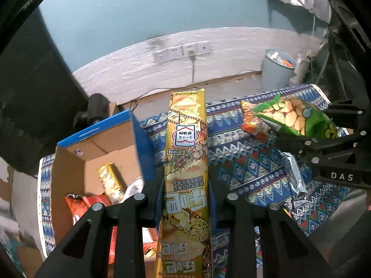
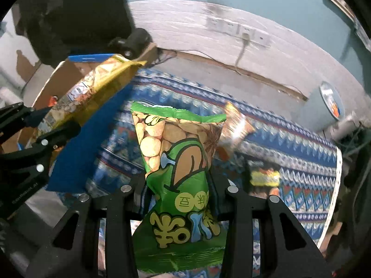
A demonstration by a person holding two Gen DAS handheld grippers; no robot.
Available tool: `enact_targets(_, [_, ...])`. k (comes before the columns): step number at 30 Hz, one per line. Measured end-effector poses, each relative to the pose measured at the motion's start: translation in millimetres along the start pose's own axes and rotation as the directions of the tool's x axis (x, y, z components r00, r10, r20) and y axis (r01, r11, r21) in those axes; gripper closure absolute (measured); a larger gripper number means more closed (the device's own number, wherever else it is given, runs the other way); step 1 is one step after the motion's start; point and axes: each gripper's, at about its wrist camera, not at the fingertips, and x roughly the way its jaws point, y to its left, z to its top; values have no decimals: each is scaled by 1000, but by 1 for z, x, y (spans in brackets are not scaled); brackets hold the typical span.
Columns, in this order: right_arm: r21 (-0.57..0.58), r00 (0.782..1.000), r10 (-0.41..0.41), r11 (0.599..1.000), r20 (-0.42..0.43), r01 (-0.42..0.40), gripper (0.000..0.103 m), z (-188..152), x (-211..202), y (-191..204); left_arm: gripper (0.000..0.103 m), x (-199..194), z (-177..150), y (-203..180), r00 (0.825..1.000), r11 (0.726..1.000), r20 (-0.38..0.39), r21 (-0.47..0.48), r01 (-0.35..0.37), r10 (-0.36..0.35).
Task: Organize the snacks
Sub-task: 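Carry both snacks over the box and open both tools to drop them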
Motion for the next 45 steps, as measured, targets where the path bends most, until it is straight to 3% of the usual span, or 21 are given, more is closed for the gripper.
enact_targets(9, [-68, 999, 46, 997, -9, -46, 64, 29, 11, 52, 71, -13, -15, 53, 999, 995, 23, -85, -42, 44])
enact_targets(22, [-161, 992, 112, 979, -65, -121, 64, 70, 49, 139, 71, -9, -55, 140, 993, 965, -18, -237, -114, 113])
enact_targets(34, [-221, 986, 128, 964, -111, -150, 64, 88, 78, 195, 71, -1, -77, 175, 990, 948, -57, -284, -142, 131])
enact_targets(39, [-218, 983, 138, 963, -119, -161, 58, 89, 82, 202, 70, 4, -83, 186, 985, 936, -87, -310, -169, 149])
enact_targets(42, [-221, 986, 123, 965, -110, -145, 51, 88, 80, 199, 61, 4, -84, 190, 982, 929, -93, -319, -186, 164])
enact_targets(44, [-215, 987, 120, 966, -108, -141, 49, 88, 79, 197, 46, 3, -83, 191, 981, 925, -94, -328, -190, 169])
enact_targets(45, [-211, 987, 120, 967, -106, -140, 48, 88, 77, 195, 44, 2, -83, 191, 981, 924, -90, -330, -191, 170])
